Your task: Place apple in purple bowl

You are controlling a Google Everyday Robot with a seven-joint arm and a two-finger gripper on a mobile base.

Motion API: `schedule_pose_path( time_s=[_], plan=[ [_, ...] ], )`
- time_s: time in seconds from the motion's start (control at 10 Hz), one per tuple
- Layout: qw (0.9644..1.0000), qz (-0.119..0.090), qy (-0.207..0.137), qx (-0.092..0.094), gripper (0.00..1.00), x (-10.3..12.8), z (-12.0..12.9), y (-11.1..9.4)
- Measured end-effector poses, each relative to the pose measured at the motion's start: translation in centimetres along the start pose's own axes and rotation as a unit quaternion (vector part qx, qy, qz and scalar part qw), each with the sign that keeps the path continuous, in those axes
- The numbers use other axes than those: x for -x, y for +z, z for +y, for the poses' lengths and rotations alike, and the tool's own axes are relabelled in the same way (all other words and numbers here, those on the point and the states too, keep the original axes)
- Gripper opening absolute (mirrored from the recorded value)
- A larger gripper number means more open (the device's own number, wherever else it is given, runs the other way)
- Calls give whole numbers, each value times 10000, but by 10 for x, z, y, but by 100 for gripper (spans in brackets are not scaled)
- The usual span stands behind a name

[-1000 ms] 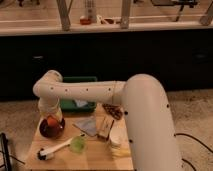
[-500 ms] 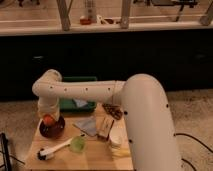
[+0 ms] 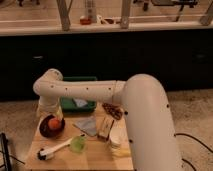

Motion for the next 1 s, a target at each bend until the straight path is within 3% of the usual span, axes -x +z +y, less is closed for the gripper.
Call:
schedule_pose_path(
  time_s=[1.0],
  plan=[
    [10000, -32, -14, 73, 80, -4, 1, -7]
  ],
)
